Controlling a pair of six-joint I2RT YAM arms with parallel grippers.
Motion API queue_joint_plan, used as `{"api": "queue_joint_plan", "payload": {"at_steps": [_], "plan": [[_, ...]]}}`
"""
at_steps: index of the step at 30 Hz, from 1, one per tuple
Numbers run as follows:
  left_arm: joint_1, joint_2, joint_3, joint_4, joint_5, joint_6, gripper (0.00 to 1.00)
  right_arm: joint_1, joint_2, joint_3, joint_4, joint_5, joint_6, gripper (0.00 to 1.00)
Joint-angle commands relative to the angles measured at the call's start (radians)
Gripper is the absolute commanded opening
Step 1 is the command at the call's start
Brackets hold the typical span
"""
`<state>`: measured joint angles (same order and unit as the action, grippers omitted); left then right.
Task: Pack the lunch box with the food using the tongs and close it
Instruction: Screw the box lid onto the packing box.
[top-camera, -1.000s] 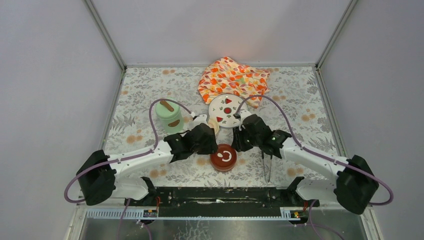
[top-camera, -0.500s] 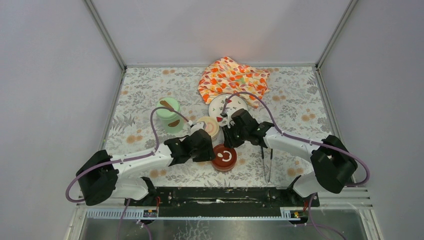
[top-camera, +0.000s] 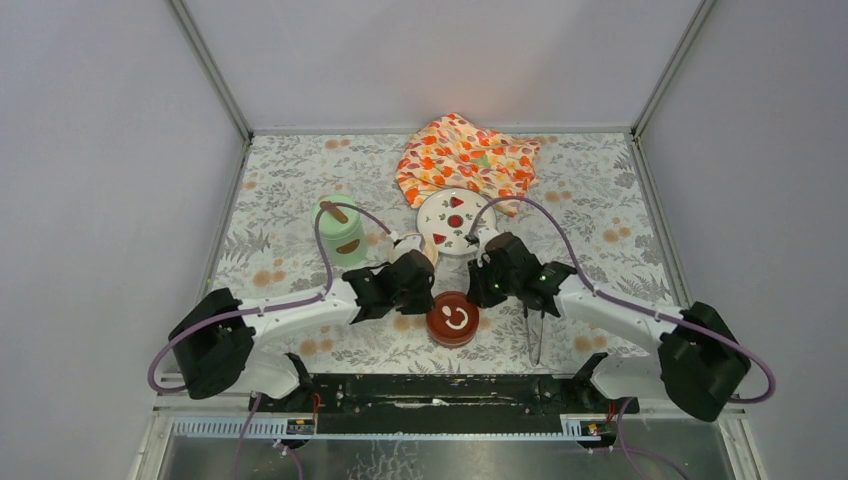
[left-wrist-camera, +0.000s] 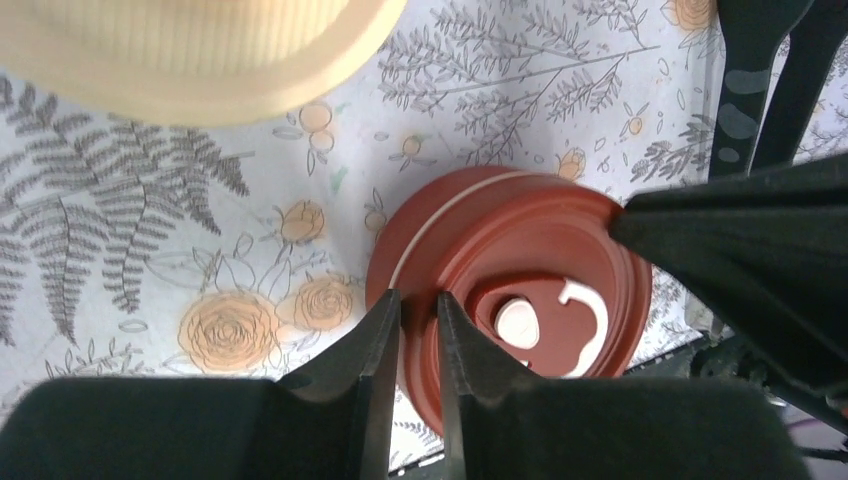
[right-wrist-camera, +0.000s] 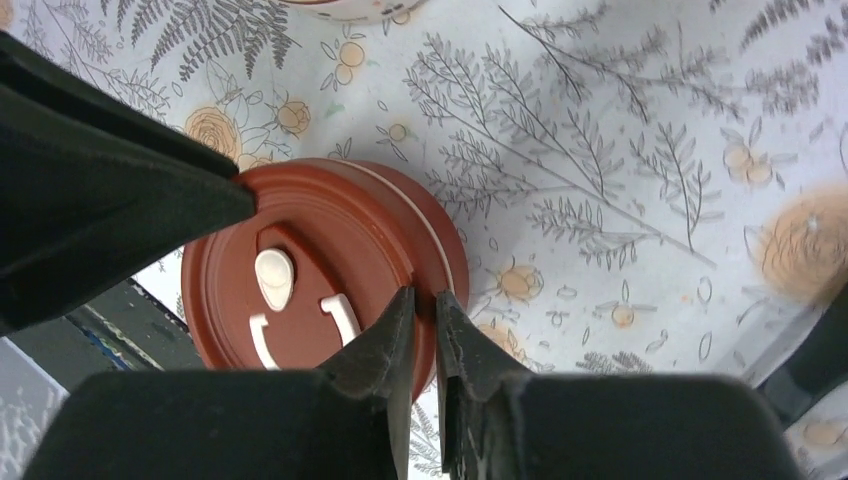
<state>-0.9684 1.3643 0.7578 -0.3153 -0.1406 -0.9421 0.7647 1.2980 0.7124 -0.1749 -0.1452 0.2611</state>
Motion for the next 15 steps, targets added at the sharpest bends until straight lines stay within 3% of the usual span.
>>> {"api": "queue_joint_plan", "payload": {"at_steps": [1,9,15], "plan": [[-0.006,0.086,0.054,0.034,-0.086,0.098,0.20,0.051,-0.114,-0.087,-0.045,0.038,0.162,0.13],[-0.006,0.124,0.129,0.076,-0.138,0.204,0.22,0.120,-0.278,-0.175,-0.047,0.093,0.303,0.19],[-0.009,0.025,0.116,0.028,-0.143,0.216,0.40,0.115,-0.314,-0.120,-0.071,0.152,0.221,0.26]]}}
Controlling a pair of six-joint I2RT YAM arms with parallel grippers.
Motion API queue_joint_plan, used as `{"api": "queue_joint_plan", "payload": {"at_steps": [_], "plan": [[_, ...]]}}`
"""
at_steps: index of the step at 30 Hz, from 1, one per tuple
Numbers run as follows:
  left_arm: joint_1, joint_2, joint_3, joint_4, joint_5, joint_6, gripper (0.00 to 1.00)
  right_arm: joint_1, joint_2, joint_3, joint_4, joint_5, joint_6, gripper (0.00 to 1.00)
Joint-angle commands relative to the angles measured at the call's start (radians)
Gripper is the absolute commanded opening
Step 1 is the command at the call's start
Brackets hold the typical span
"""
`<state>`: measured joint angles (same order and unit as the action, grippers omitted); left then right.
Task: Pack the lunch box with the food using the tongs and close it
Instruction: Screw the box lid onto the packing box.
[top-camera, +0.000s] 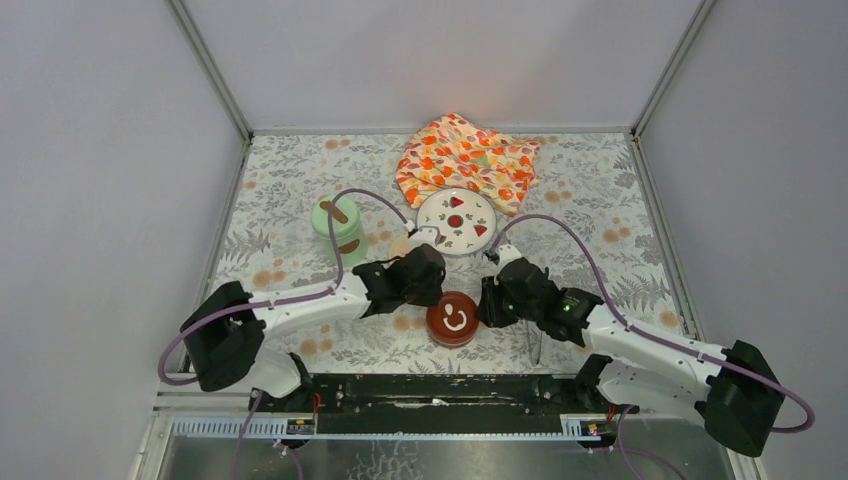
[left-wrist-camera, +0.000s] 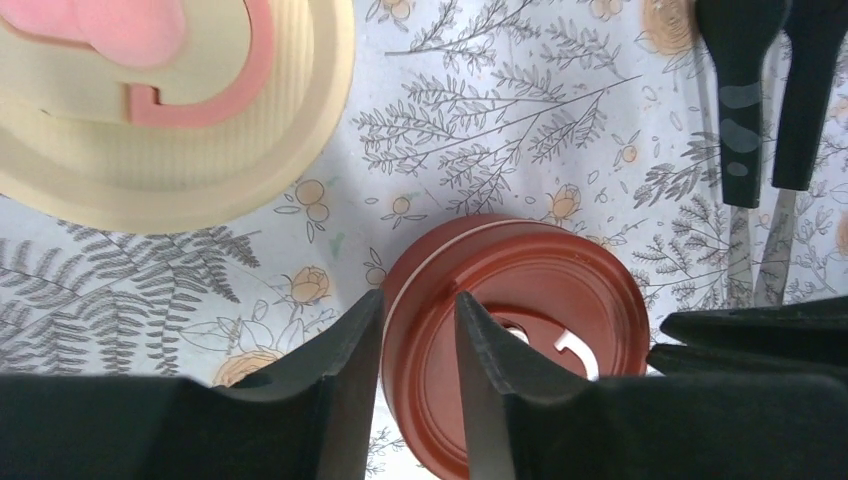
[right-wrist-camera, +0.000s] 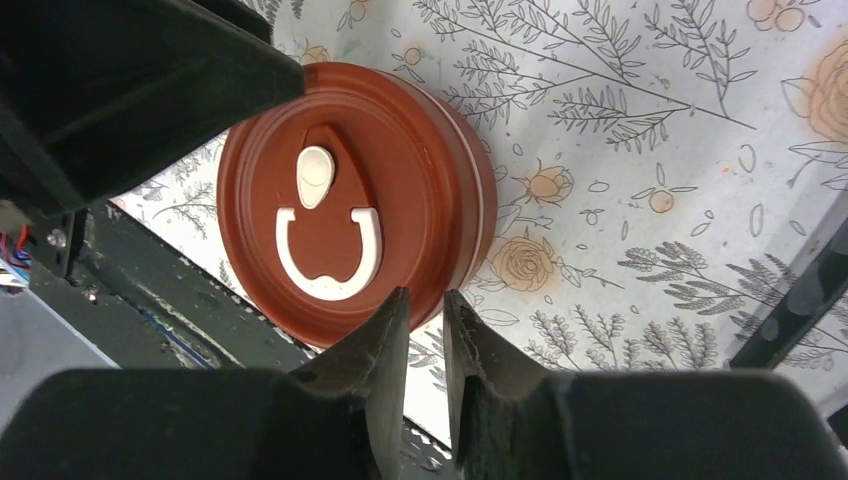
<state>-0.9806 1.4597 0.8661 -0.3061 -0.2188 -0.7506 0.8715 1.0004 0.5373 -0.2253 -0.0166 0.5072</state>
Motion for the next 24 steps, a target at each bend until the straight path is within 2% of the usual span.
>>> {"api": "queue_joint_plan", "payload": {"at_steps": [1,5,11,14,17,20,21,24], "plan": [[0.001,-0.088,0.003,0.005,-0.064,0.016,0.45,0.003,-0.002,0.080,-0.027,0.038,-0.052,0.26],[-0.009,-0.144,-0.030,-0.048,-0.025,-0.038,0.59,-0.041,0.096,0.159,-0.016,0.007,-0.149,0.32],[-0.028,-0.178,-0.102,-0.097,0.050,-0.151,0.67,-0.071,0.245,0.240,0.027,-0.073,-0.232,0.38],[-0.044,-0.212,-0.161,-0.038,0.083,-0.183,0.71,-0.072,0.294,0.269,0.019,-0.074,-0.249,0.39],[-0.064,-0.292,-0.245,0.046,0.046,-0.179,0.78,-0.076,0.305,0.278,0.012,-0.087,-0.256,0.41],[-0.107,-0.376,-0.343,0.168,-0.049,-0.119,0.88,-0.077,0.312,0.287,-0.008,-0.106,-0.257,0.42],[-0.124,-0.393,-0.368,0.211,-0.067,-0.087,0.96,-0.077,0.316,0.290,-0.017,-0.110,-0.255,0.43],[-0.165,-0.404,-0.400,0.274,-0.124,0.003,0.99,-0.077,0.321,0.294,-0.036,-0.108,-0.251,0.45]]}}
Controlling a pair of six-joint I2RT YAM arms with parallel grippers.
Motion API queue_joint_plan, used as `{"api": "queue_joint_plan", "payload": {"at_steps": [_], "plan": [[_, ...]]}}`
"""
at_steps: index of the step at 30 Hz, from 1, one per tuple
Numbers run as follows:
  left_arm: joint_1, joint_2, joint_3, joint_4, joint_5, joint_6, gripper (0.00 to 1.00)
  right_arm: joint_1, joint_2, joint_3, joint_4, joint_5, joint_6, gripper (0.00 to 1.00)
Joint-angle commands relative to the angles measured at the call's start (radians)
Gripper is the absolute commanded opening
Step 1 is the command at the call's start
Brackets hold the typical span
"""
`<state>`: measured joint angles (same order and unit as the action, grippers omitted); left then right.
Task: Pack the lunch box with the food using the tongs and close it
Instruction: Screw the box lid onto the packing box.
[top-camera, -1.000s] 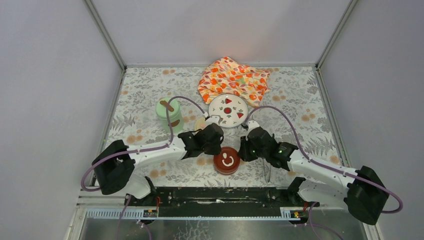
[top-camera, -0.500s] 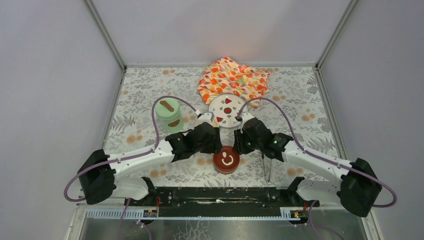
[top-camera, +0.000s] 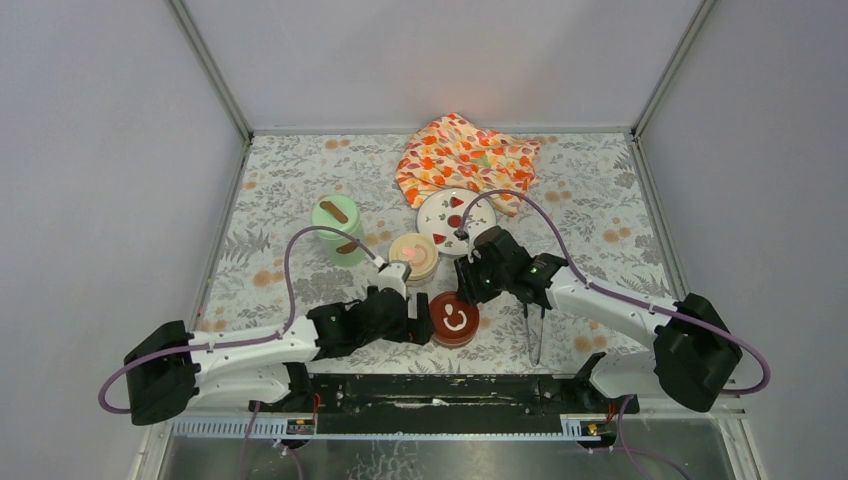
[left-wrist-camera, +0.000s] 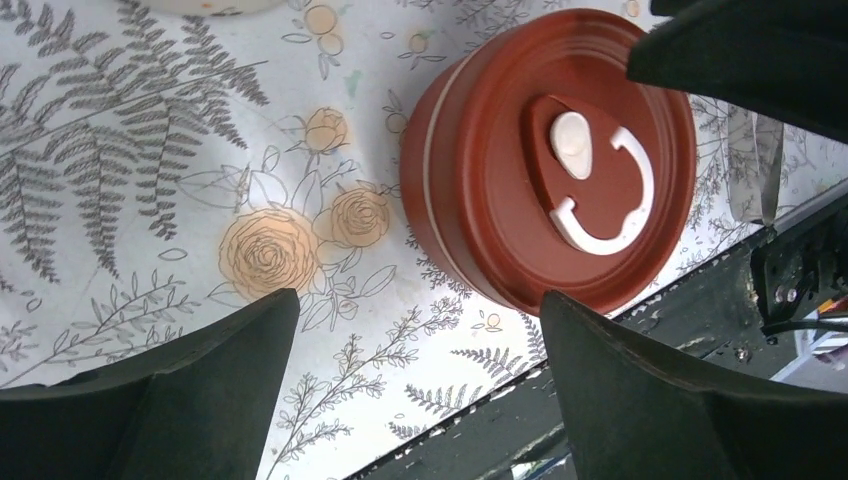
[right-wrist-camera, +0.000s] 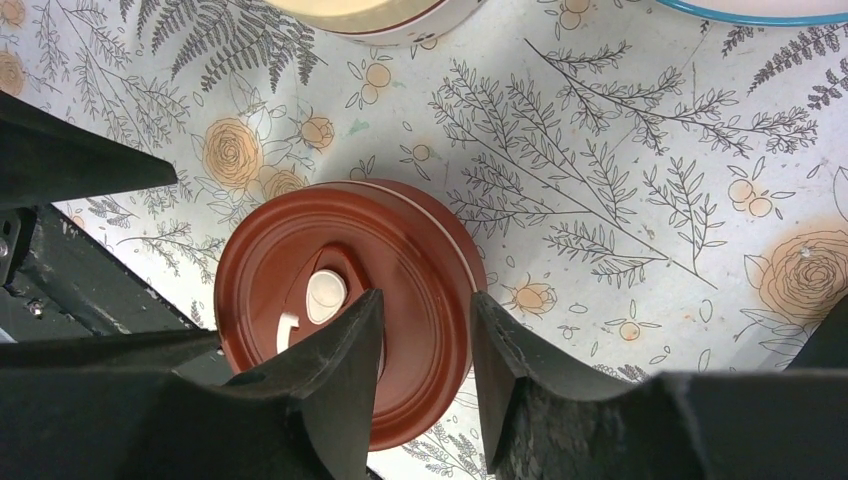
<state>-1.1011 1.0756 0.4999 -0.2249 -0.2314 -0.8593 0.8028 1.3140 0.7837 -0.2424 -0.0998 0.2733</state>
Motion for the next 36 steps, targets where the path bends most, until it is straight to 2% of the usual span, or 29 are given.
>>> {"api": "queue_joint_plan", "payload": {"at_steps": [1,5,12,17,20,26,30,36], "plan": [[-0.056,-0.014,-0.037,0.204,-0.127,0.140,0.99,-0.008,0.009,0.049,-0.024,-0.023,-0.017,0.45],[-0.096,-0.006,-0.070,0.290,-0.154,0.256,0.99,-0.010,0.033,0.061,-0.044,-0.032,-0.016,0.46],[-0.169,-0.065,-0.212,0.597,-0.148,0.492,0.99,-0.010,0.078,0.074,-0.062,-0.033,-0.040,0.43],[-0.196,-0.024,-0.295,0.816,-0.132,0.668,0.99,-0.013,0.088,0.074,-0.069,0.038,-0.026,0.36],[-0.201,0.042,-0.309,0.921,-0.121,0.733,0.99,-0.013,0.090,0.077,-0.079,0.083,0.000,0.26],[-0.246,0.204,-0.335,1.160,-0.193,0.817,0.99,-0.013,0.070,0.059,-0.073,0.153,0.055,0.14],[-0.290,0.298,-0.331,1.216,-0.269,0.811,0.99,-0.014,0.043,0.042,-0.067,0.143,0.063,0.13],[-0.306,0.410,-0.402,1.416,-0.390,0.761,0.99,-0.013,0.003,0.024,-0.048,0.102,0.057,0.15]]}}
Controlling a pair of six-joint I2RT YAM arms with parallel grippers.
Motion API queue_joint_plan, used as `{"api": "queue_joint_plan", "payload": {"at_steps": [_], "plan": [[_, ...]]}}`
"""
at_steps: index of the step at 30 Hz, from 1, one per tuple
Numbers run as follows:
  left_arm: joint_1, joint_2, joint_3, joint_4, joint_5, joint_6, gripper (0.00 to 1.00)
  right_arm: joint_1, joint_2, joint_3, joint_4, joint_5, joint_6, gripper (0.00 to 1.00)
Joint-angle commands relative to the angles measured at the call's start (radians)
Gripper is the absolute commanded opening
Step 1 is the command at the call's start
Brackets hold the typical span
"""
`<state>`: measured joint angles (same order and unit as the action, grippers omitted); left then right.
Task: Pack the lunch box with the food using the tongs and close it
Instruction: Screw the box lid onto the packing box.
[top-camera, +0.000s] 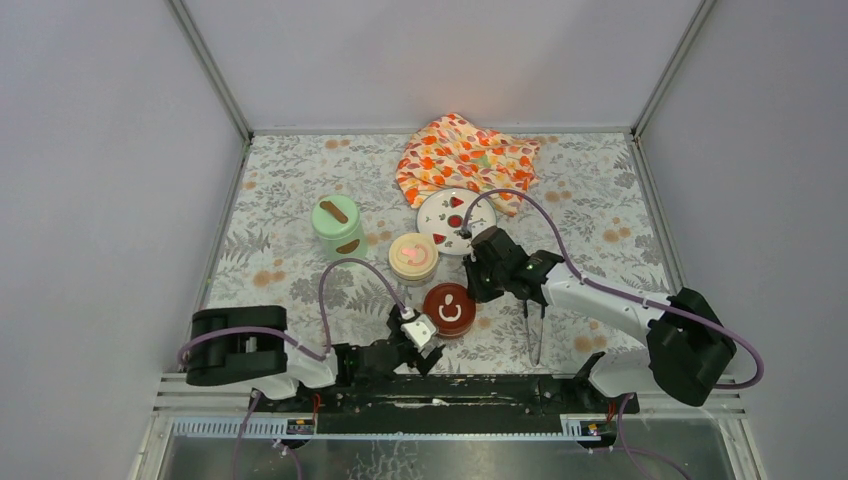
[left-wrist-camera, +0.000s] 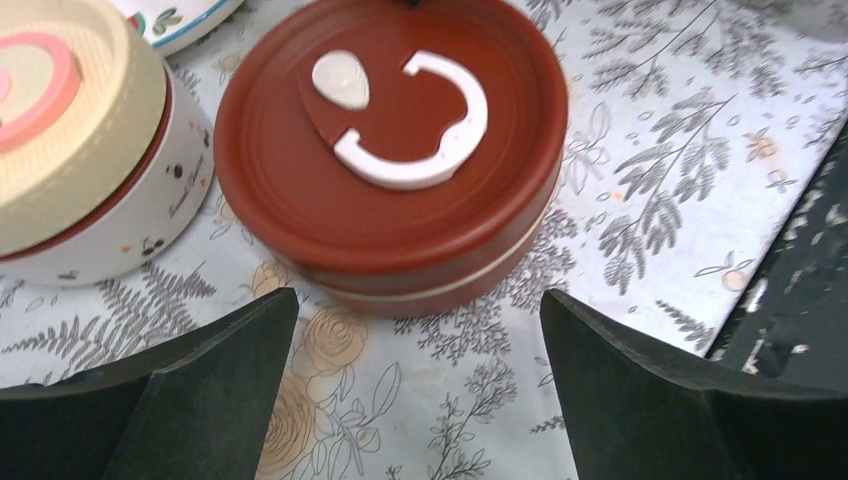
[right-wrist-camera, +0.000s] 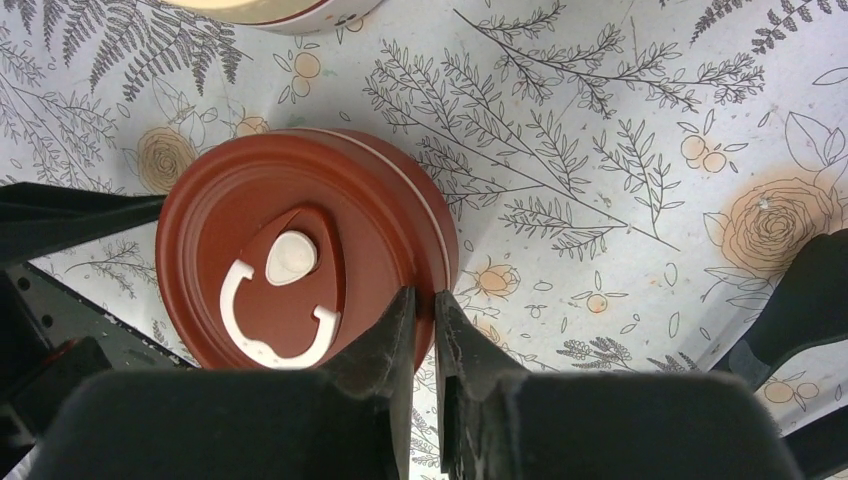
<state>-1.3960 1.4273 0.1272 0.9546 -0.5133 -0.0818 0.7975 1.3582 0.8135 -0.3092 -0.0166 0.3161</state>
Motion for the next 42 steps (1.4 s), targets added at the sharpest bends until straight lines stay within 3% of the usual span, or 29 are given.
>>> {"api": "queue_joint_plan", "payload": {"at_steps": [1,10,20,28,42], "plan": [[-0.012,0.085,-0.027,0.262,-0.106,-0.014,0.99,-0.008,-0.041,-0.008,0.021,0.020,0.014,0.15],[-0.018,0.333,-0.042,0.634,-0.128,0.032,0.99,-0.008,-0.019,-0.011,0.026,-0.019,0.000,0.21],[-0.017,0.383,-0.004,0.645,-0.134,0.057,0.99,-0.008,0.042,0.062,0.026,-0.019,-0.057,0.34],[-0.005,0.426,0.014,0.645,-0.144,0.004,0.99,-0.007,0.119,0.104,0.018,-0.072,-0.073,0.32],[0.043,0.481,0.085,0.648,-0.175,-0.040,0.98,-0.006,0.106,0.031,0.019,-0.147,-0.016,0.28]]}}
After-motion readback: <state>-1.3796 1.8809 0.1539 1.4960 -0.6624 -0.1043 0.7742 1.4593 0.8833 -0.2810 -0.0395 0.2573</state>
